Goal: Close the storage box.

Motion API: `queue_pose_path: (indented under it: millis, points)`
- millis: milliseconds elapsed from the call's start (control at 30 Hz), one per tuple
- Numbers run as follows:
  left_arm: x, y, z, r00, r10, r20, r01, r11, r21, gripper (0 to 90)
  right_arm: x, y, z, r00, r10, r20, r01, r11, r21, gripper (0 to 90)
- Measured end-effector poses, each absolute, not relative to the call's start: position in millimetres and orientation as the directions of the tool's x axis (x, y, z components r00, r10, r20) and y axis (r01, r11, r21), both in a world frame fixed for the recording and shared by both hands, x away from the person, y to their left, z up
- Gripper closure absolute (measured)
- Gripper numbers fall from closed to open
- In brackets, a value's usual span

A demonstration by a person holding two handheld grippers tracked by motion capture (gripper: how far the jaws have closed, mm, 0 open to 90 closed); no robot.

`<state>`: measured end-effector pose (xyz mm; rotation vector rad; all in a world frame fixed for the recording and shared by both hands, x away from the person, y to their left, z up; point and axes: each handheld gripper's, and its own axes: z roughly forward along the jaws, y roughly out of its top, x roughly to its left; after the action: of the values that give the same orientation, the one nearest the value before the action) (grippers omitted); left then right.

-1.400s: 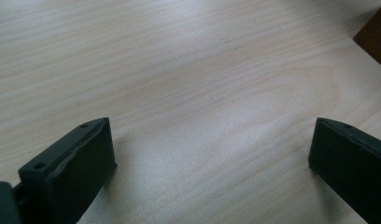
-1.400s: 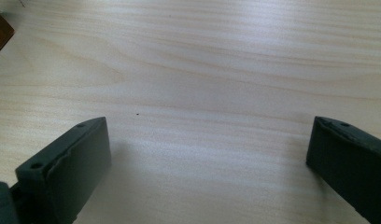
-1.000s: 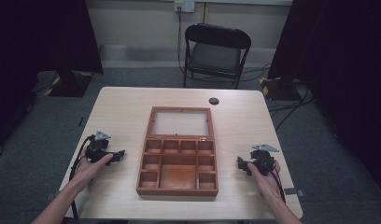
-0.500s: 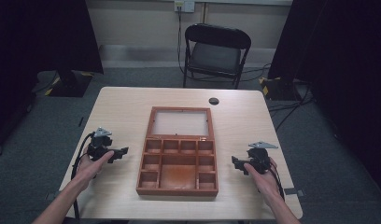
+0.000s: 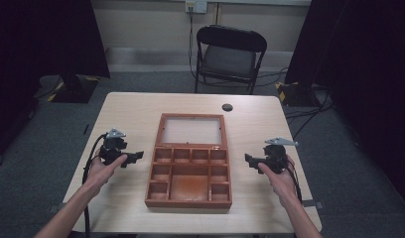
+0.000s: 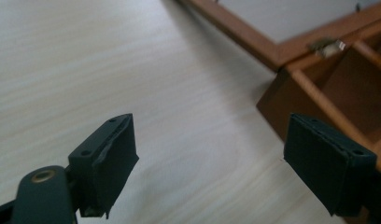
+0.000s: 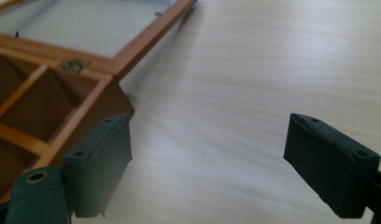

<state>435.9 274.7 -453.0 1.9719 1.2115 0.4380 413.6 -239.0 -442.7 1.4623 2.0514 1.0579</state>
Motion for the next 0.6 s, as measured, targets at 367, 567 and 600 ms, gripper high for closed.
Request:
queue_pose_path:
  millis: [367,567,600]
  points:
    - [473,268,-433,0.481,0.863,-0.154,0.604,-0.199,0.772,17.2,456,-217,-409,-0.401,0.909,0.115,0.581,0.155,0.799,14.6]
    - [491,258,-430,0.467,0.868,-0.171,0.606,-0.172,0.777,17.6,472,-194,-403,-0.445,0.891,0.088,0.571,0.207,0.795,16.4]
    - [493,255,-432,0.476,0.863,-0.168,0.607,-0.185,0.772,17.6,475,-190,-404,-0.457,0.885,0.092,0.576,0.216,0.789,16.0]
